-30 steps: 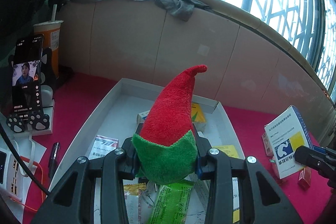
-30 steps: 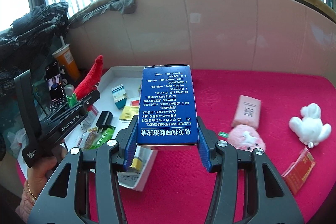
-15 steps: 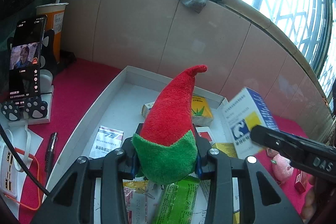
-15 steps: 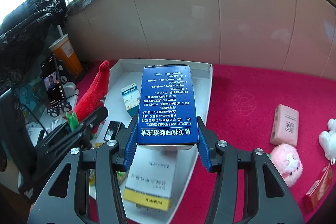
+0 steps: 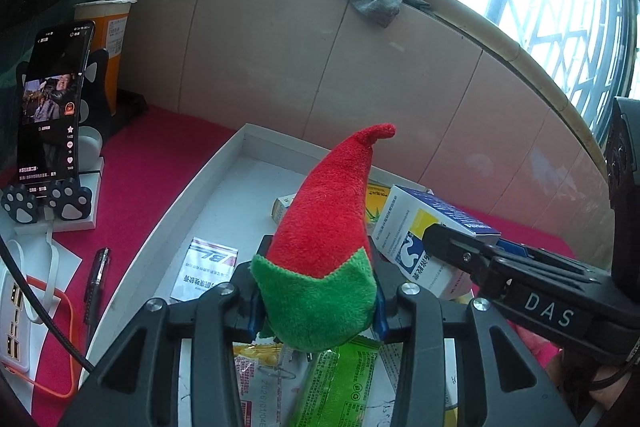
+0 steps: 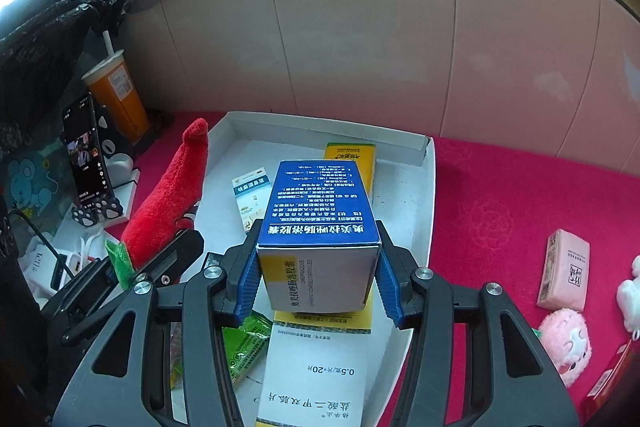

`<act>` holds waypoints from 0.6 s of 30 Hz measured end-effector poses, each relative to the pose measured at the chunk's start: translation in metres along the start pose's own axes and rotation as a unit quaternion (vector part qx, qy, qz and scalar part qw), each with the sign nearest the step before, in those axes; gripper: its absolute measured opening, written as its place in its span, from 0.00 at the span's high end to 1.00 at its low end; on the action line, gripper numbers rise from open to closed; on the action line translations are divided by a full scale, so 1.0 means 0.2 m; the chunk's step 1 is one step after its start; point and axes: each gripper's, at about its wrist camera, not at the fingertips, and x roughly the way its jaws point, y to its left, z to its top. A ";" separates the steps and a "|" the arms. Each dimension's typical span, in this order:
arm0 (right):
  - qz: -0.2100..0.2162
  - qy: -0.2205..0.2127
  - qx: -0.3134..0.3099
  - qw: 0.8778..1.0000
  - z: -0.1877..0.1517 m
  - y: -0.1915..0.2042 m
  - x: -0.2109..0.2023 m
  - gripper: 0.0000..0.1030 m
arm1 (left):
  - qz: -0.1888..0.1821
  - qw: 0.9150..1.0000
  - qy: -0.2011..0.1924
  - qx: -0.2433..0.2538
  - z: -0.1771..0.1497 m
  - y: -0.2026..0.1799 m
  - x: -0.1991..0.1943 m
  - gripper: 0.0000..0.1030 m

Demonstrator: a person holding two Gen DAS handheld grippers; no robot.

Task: Organize objects
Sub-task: 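Lower both items into the tray and open both grippers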

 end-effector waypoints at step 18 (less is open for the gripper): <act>-0.005 -0.030 0.048 0.998 -0.04 -0.16 -0.11 0.19 | 0.004 0.994 -0.080 -0.068 0.04 0.10 -0.13 0.00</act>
